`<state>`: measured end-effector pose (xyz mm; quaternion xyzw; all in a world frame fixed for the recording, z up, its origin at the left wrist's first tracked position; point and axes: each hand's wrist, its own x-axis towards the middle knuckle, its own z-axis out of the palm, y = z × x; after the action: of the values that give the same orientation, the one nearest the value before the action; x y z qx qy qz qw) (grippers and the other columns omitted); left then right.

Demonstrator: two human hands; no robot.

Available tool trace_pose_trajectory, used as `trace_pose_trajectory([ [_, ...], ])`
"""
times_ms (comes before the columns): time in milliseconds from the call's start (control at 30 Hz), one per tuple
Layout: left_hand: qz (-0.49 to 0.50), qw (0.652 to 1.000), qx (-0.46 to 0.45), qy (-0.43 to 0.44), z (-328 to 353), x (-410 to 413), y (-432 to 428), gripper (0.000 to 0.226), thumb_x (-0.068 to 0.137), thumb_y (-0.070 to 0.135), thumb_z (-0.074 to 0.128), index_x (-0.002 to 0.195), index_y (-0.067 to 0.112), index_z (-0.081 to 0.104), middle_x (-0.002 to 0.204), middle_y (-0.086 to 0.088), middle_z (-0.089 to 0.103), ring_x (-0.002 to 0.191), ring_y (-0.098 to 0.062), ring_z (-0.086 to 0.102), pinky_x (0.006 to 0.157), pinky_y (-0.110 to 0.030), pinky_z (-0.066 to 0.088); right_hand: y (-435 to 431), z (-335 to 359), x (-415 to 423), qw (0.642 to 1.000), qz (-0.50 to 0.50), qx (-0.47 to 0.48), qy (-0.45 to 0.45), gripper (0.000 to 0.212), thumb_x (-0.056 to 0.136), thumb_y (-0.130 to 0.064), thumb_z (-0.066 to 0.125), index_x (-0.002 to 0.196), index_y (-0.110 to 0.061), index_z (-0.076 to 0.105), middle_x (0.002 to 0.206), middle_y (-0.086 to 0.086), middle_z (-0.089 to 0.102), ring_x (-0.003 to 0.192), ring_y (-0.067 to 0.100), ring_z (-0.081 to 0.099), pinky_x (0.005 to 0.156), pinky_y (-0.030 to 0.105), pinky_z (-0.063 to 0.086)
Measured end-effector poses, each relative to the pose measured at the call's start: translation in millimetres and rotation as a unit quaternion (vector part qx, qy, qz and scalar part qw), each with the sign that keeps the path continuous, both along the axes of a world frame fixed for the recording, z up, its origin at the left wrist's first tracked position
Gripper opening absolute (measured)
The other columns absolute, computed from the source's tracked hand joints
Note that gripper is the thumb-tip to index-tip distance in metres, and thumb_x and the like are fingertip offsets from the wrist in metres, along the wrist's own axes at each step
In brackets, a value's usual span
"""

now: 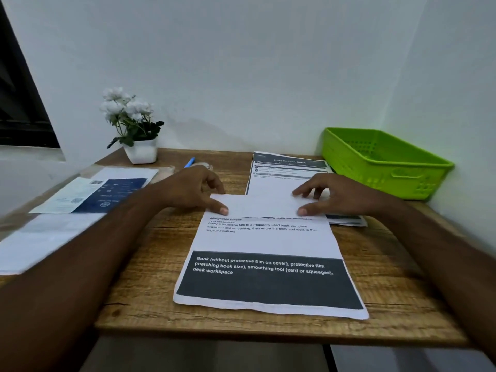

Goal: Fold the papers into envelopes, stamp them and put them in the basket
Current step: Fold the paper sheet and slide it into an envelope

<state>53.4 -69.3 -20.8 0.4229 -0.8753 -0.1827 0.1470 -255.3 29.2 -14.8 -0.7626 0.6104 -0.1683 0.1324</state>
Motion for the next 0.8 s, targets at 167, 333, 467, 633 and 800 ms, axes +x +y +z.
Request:
trace_pose_trajectory([
  [167, -0.005, 0.999, 0.011, 0.034, 2, 1, 3, 0.051, 0.055, 0.039, 0.089, 0.094, 0.024, 0.06, 0.086, 0.007, 0.055, 0.07, -0.004, 0.05, 0.053, -0.012, 0.037, 1, -2, 5, 1.0, 0.001, -0.007, 0.001, 0.053, 0.06, -0.059, 0.074, 0.108, -0.038, 0.062, 0.109, -0.025, 0.051, 0.103, -0.002, 0.051, 0.089, 0.016, 0.042],
  [333, -0.008, 0.997, 0.005, 0.077, 5, 0, 6, 0.053, 0.052, 0.035, 0.091, 0.088, 0.024, 0.054, 0.087, 0.009, 0.058, 0.069, -0.007, 0.051, 0.059, -0.022, 0.039, -1, -1, 5, 0.997, -0.023, -0.03, -0.068, 0.054, 0.054, -0.052, 0.085, 0.098, -0.032, 0.062, 0.1, -0.016, 0.067, 0.088, 0.003, 0.06, 0.077, 0.021, 0.046],
  [467, -0.022, 0.992, 0.017, 0.119, 9, 4, 8, 0.055, 0.049, 0.035, 0.093, 0.084, 0.011, 0.058, 0.077, 0.009, 0.063, 0.068, -0.005, 0.055, 0.06, -0.019, 0.042, 0, 2, 7, 0.992, -0.011, -0.055, -0.114, 0.048, 0.057, -0.03, 0.092, 0.095, -0.025, 0.063, 0.085, -0.005, 0.073, 0.057, -0.001, 0.054, 0.056, 0.011, 0.039],
  [633, -0.04, 0.983, 0.03, 0.175, 11, 7, 13, 0.053, 0.048, 0.034, 0.093, 0.078, 0.005, 0.059, 0.072, 0.008, 0.059, 0.067, -0.003, 0.055, 0.058, -0.019, 0.042, 10, 13, 14, 0.986, 0.039, -0.078, -0.143, 0.032, 0.063, -0.012, 0.089, 0.087, -0.008, 0.068, 0.069, -0.011, 0.067, 0.056, -0.005, 0.056, 0.053, 0.007, 0.038],
  [800, -0.056, 0.967, 0.063, 0.241, 16, 8, 17, 0.037, 0.049, 0.025, 0.092, 0.066, 0.018, 0.06, 0.065, 0.012, 0.063, 0.066, -0.004, 0.058, 0.057, -0.019, 0.046, 13, 17, 14, 0.97, 0.045, -0.102, -0.217, 0.019, 0.071, -0.016, 0.083, 0.082, -0.016, 0.068, 0.072, -0.01, 0.067, 0.064, 0.002, 0.057, 0.06, 0.018, 0.044],
])
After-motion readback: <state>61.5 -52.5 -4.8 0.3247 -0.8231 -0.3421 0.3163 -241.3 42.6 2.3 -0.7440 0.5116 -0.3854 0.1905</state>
